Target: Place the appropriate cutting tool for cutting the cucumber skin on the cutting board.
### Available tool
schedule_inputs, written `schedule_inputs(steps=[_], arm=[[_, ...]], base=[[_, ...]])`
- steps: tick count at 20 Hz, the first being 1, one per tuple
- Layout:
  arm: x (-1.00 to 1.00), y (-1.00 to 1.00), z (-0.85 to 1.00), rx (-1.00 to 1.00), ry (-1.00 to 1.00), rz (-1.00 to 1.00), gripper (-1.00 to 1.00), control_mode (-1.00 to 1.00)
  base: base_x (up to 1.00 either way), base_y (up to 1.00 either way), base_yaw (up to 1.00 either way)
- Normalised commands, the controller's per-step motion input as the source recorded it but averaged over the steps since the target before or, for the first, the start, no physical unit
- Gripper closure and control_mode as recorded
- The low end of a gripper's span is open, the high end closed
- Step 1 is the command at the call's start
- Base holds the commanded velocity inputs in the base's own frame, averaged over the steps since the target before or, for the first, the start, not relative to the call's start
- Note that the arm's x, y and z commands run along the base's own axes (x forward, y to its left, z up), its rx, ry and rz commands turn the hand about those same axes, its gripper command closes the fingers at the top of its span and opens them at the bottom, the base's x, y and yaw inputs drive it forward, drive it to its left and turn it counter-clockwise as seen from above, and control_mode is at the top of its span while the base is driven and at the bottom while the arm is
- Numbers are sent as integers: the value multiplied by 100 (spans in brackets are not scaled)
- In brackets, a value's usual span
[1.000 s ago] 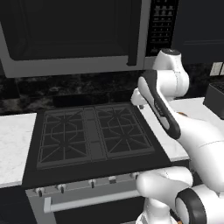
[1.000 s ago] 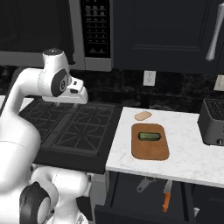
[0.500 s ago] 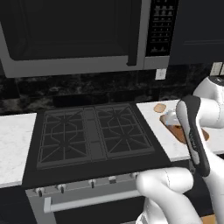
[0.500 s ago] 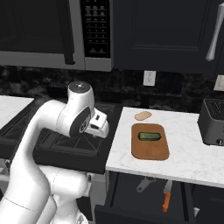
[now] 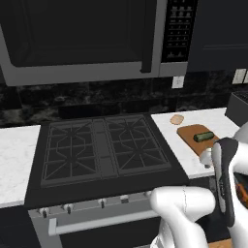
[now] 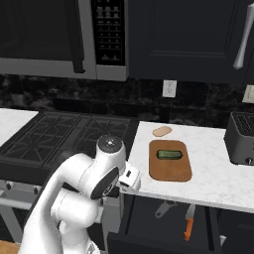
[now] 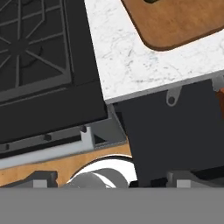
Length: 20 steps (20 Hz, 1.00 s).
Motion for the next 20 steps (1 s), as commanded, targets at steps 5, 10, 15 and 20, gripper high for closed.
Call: schedule_inputs(steps=[5,10,15,20], arm=[[-17,-97,-34,15,13,-5,-100,-100],[-1,-29,-34,1,2,-2,-100,-100],[-2,-25,-21,0,3,0,-100,-100],[0,-21,-22,0,18,0,-100,-100]], base=[[0,0,0],[0,0,0],[0,0,0],[0,0,0]])
